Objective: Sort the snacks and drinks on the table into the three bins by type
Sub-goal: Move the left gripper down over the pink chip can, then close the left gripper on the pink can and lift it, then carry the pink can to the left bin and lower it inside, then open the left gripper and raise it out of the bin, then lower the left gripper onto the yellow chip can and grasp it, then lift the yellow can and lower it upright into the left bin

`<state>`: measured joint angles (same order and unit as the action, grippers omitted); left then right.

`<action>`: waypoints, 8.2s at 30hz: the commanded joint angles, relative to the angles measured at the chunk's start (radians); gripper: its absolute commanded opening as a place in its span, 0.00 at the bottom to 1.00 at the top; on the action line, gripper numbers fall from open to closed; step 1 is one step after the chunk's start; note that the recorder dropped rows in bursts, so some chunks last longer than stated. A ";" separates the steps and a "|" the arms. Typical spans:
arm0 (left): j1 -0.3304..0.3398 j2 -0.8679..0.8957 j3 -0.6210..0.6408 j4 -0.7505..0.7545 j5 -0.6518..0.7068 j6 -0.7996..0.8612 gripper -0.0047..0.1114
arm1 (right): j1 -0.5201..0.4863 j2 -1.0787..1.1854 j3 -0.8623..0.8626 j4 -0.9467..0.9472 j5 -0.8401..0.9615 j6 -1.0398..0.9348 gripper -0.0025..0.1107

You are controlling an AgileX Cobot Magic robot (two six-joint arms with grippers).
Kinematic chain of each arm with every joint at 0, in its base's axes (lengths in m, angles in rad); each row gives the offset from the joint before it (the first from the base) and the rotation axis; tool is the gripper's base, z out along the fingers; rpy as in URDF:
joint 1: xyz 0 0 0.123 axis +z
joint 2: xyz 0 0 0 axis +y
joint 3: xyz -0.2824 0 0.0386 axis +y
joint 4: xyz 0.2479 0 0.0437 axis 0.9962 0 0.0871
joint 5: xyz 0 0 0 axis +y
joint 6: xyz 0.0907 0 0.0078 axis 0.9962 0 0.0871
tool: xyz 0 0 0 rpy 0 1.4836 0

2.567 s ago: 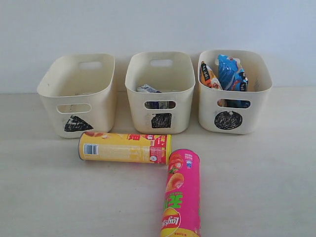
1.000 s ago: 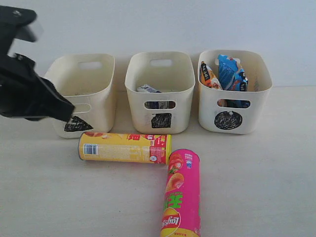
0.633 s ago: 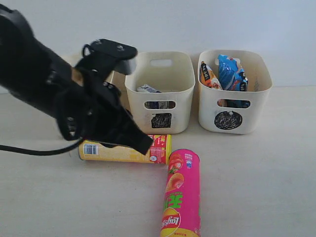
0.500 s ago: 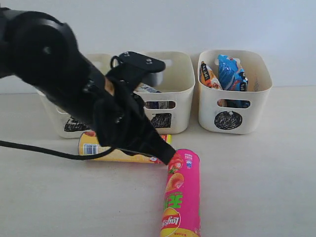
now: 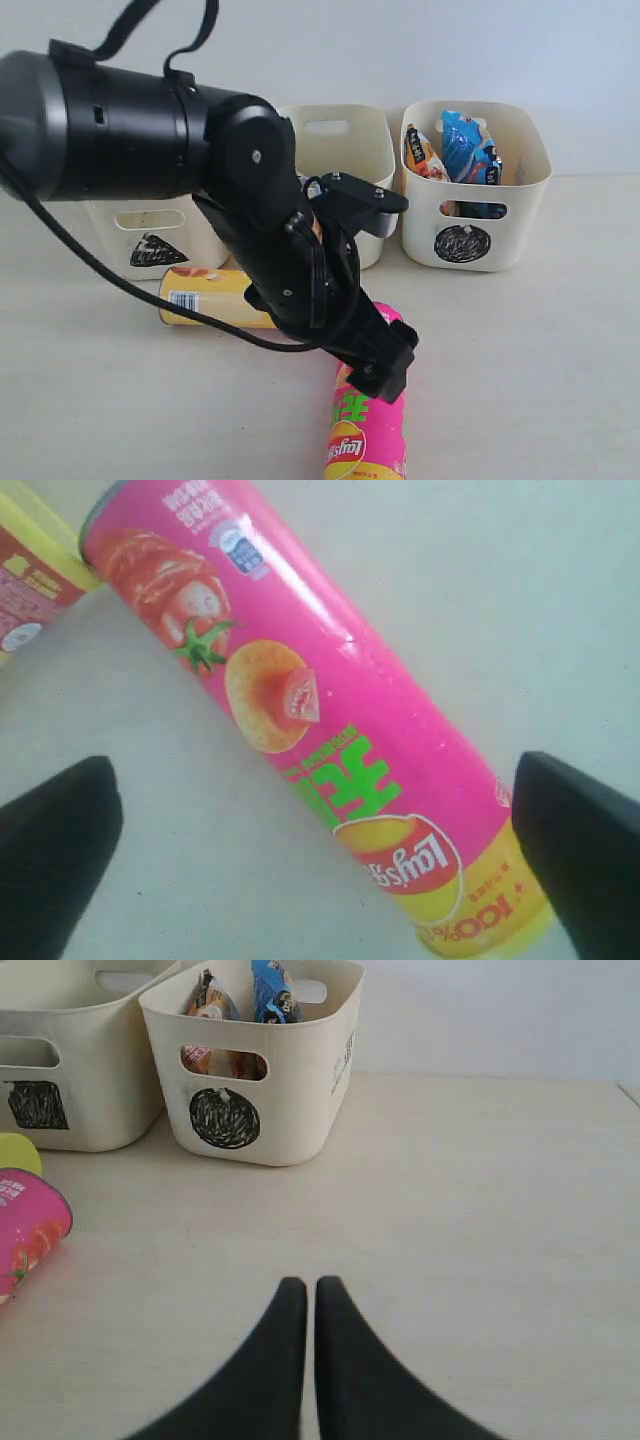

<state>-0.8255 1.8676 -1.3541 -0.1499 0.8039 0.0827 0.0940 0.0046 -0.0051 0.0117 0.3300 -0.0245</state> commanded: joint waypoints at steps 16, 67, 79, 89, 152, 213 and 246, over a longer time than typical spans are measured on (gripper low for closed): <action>-0.004 0.253 -0.061 -0.019 -0.149 -0.135 0.95 | -0.004 -0.005 0.005 0.001 -0.008 -0.001 0.02; 0.587 -0.141 -0.182 0.080 -0.363 0.159 0.07 | -0.004 -0.005 0.005 0.001 -0.003 -0.001 0.02; 0.646 0.322 -0.686 0.080 -0.254 0.039 0.07 | -0.004 -0.005 0.005 0.001 -0.003 -0.001 0.02; 0.646 0.483 -0.832 0.086 -0.145 0.015 0.36 | -0.004 -0.005 0.005 0.001 -0.003 -0.003 0.02; 0.328 -0.053 -0.085 -0.082 0.226 1.291 0.33 | -0.004 -0.005 0.005 0.001 -0.007 -0.001 0.02; 0.326 0.292 -0.298 -0.025 0.223 1.032 0.07 | -0.004 -0.005 0.005 0.001 -0.007 -0.001 0.02; 0.618 0.244 -0.306 0.034 -0.766 0.000 0.45 | -0.004 -0.005 0.005 0.001 -0.004 -0.001 0.02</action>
<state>-0.2097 2.0972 -1.6506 -0.1074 0.0497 0.0968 0.0940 0.0046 -0.0035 0.0117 0.3300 -0.0225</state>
